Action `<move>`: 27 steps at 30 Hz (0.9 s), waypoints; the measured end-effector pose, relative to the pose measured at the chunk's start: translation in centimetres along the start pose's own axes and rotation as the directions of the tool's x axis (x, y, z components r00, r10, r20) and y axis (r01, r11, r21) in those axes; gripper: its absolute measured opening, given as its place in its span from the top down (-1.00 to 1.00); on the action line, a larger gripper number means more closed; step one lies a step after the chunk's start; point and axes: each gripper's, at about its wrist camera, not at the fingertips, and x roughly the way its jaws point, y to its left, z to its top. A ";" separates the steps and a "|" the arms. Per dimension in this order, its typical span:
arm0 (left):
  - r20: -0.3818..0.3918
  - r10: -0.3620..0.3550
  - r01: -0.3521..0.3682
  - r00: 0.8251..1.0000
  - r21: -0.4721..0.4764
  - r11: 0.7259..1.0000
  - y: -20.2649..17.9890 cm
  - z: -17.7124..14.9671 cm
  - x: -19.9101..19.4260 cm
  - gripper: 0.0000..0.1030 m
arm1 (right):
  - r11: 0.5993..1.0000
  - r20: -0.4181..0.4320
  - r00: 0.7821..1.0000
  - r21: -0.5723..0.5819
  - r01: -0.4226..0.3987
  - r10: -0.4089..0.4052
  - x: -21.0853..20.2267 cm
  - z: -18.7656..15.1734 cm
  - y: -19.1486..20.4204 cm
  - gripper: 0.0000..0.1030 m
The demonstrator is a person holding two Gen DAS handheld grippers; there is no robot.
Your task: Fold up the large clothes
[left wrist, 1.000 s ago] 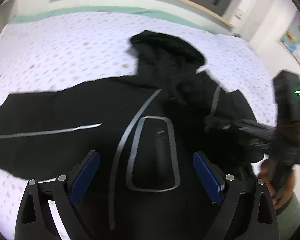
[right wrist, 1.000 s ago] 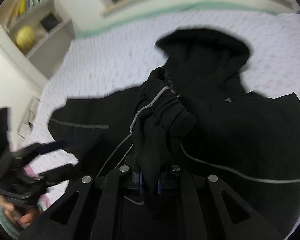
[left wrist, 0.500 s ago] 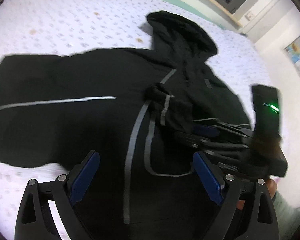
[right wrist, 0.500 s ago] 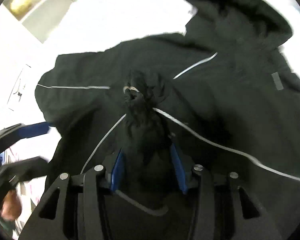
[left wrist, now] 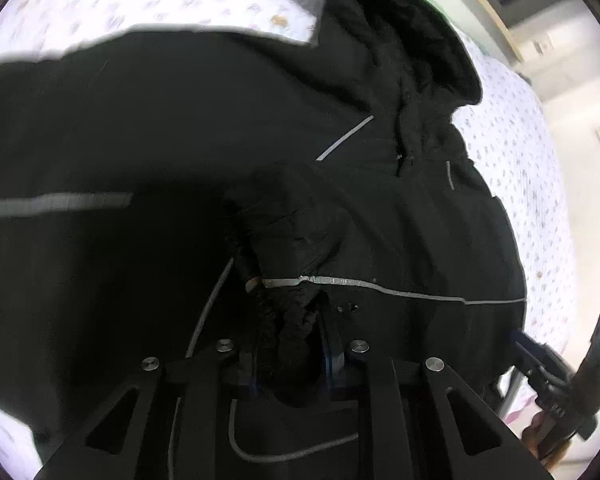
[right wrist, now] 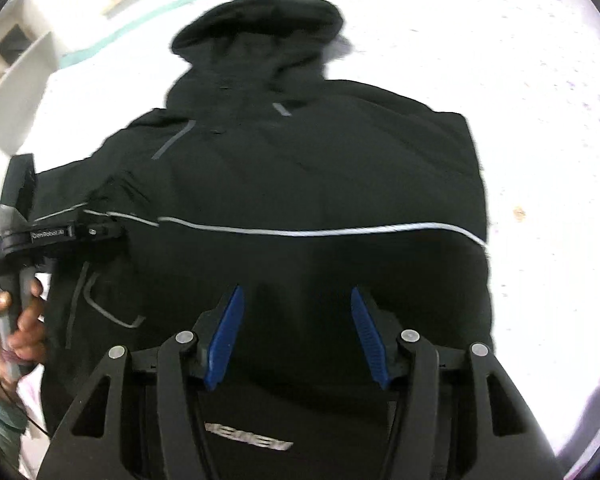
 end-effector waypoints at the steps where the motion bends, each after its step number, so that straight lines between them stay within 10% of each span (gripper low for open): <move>1: 0.040 -0.011 0.010 0.999 0.025 1.000 -0.4 0.4 -1.0 0.59 | 1.000 0.007 1.000 0.000 0.009 -0.009 -0.1 0.3 -0.1 -0.13; 6: 0.246 -0.071 0.053 0.967 0.079 0.995 0.7 3.1 -8.7 0.60 | 1.000 0.034 0.999 0.002 0.007 -0.007 0.9 2.5 0.8 -0.13; 13: 0.010 0.023 -0.022 1.000 -0.075 0.997 8.8 1.8 -2.0 0.54 | 0.995 -0.063 0.994 0.018 0.095 -0.094 8.8 3.9 3.2 -0.14; 17: 0.043 -0.057 0.063 0.997 -0.127 0.990 10.0 0.5 -2.2 0.51 | 0.992 -0.076 0.989 0.015 0.125 -0.123 10.5 4.4 3.4 -0.21; 23: 0.161 0.128 -0.130 0.979 -0.002 0.992 7.0 -0.4 -8.6 0.01 | 0.998 -0.064 0.996 0.007 0.066 -0.065 7.2 5.3 3.8 -0.22; 27: 0.265 0.074 -0.087 0.961 0.040 0.995 4.1 -0.4 -11.9 -0.11 | 0.999 0.016 1.000 -0.051 0.013 -0.013 3.5 4.2 6.0 -0.23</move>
